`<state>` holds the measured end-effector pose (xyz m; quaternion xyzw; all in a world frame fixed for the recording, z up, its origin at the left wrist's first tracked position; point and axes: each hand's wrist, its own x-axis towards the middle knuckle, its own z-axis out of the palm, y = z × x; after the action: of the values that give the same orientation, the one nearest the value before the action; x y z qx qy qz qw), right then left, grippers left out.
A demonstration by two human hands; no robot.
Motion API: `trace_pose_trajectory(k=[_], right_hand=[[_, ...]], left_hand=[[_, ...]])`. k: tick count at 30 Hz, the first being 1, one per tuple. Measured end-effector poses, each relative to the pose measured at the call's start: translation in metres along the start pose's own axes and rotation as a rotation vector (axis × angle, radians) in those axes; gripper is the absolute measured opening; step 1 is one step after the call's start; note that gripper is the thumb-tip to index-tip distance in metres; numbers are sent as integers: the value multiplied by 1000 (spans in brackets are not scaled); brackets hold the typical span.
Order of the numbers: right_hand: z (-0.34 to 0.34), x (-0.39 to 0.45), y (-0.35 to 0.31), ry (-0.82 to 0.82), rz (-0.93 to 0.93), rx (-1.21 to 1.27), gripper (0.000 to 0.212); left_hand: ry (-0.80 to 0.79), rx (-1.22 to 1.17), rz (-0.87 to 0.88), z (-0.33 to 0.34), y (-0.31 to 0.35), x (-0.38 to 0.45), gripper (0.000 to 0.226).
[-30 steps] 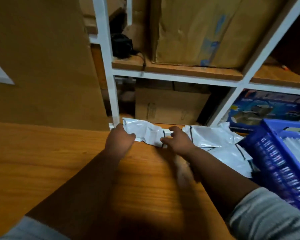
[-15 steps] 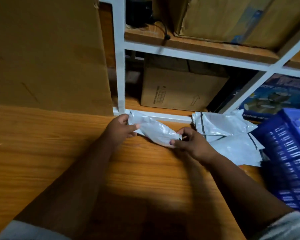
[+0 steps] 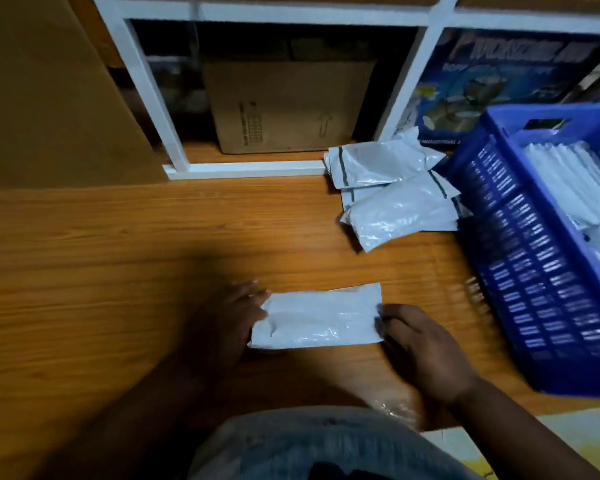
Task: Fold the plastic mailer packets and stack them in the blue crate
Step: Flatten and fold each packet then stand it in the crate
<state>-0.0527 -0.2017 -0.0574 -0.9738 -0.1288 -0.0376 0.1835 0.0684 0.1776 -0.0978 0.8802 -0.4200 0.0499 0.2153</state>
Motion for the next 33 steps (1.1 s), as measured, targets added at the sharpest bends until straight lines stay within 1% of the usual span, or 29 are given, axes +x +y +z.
trace_pose_trajectory(k=[2, 5, 6, 8, 10, 12, 13, 15, 16, 18, 19, 20, 22, 24, 26, 28, 31, 33], right_hand=[[0, -16, -1, 39, -15, -13, 12], [0, -37, 10, 66, -29, -9, 15], [-1, -43, 15, 69, -33, -8, 16], [-3, -53, 24, 73, -41, -12, 18], [-8, -63, 30, 60, -40, 0, 20], [-14, -73, 34, 43, -6, 28, 25], [-17, -77, 34, 45, 24, 44, 27], [-27, -76, 26, 92, 76, 76, 29], [-33, -70, 17, 134, 82, 82, 28], [-42, -46, -12, 212, 42, 62, 26], [-43, -31, -29, 223, -10, 45, 28], [-41, -16, -45, 209, -77, 29, 32], [-23, 14, -66, 111, -185, -48, 41], [7, 35, -73, -55, -186, -186, 55], [33, 41, -69, -179, -164, -294, 63], [48, 35, -63, -184, -160, -323, 63], [55, 27, -58, -101, -183, -334, 65], [60, 27, -56, -74, -178, -325, 67]], left_hand=[[-51, 86, -54, 1, 8, -2, 37], [-134, 108, -58, -4, 21, -6, 45], [-138, 101, -72, -6, 27, -9, 46], [-100, 92, -164, -11, 46, -16, 47], [-27, 99, -243, -14, 73, -18, 51], [40, 88, -242, -9, 102, -13, 54], [47, 92, -232, -4, 116, -7, 55], [6, 164, -240, 14, 135, 7, 61], [-28, 212, -272, 25, 140, 13, 65], [-105, 289, -367, 43, 142, 20, 71], [-126, 322, -399, 49, 141, 20, 72], [-132, 349, -413, 54, 139, 19, 73], [-125, 383, -413, 57, 136, 15, 72], [-104, 396, -407, 59, 135, 13, 69], [-99, 399, -425, 60, 134, 13, 69], [-109, 401, -439, 63, 132, 14, 72], [-104, 390, -442, 69, 129, 13, 76], [-89, 382, -451, 70, 128, 13, 76]])
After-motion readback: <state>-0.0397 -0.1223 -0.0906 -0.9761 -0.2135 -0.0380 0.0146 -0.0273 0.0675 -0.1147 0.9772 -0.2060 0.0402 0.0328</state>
